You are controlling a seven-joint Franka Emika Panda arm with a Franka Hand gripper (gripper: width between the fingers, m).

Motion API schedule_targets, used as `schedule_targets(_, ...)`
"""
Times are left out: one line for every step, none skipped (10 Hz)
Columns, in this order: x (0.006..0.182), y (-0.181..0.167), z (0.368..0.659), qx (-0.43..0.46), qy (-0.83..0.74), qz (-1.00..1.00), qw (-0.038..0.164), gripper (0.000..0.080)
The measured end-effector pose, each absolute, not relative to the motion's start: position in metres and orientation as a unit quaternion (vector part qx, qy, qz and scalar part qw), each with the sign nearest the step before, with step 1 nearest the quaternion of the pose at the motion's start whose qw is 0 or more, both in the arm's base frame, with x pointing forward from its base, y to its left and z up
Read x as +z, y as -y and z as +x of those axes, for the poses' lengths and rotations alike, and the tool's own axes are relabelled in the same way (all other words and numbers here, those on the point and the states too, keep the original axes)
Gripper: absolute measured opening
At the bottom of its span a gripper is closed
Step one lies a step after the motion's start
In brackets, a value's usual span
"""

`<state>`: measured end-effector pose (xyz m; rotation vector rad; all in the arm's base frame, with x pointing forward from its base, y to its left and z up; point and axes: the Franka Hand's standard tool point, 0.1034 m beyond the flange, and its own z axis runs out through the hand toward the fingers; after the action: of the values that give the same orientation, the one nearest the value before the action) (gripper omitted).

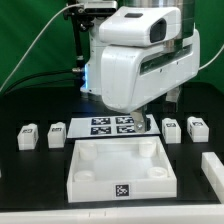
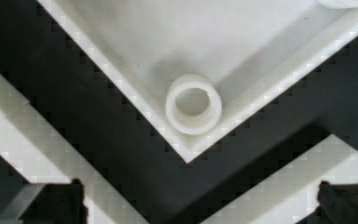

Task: Assemble one leg

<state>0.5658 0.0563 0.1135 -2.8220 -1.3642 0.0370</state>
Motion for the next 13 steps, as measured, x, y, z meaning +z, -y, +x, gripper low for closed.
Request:
schedule_targets(0.114,-0.056,0.566,0.012,0.435,-0.900,0.004,0.0650)
schedule_targets(0.114,-0.056,0.566,0.012,0.435,-0.900,0.004,0.0650)
schedule_targets(0.113,-0.056,0.566,0.012,0.440,-0.898,0.004,0.0650)
schedule_targets(0.113,-0.056,0.566,0.012,0.448,-0.894,0.004,0.0650)
schedule_targets(0.113,-0.056,0.565,0.012,0.452,-0.892,0.004,0.0650)
schedule_targets(0.111,-0.055,0.553,0.015,0.499,-0.867,0.004,0.0650)
schedule_targets(0.109,-0.053,0.534,0.009,0.551,-0.834,0.001,0.0650)
schedule_targets(0.104,-0.047,0.510,0.007,0.590,-0.808,0.000,0.0650)
schedule_targets(0.096,-0.036,0.488,0.010,0.647,-0.763,0.003,0.0650)
schedule_targets(0.087,-0.026,0.470,0.014,0.685,-0.729,0.008,0.0650)
schedule_targets(0.077,-0.016,0.456,0.011,0.712,-0.702,0.010,0.0650)
schedule_targets(0.063,-0.006,0.445,0.005,0.747,-0.665,0.010,0.0650)
schedule_targets(0.047,0.001,0.440,-0.002,0.744,-0.668,0.010,0.0650)
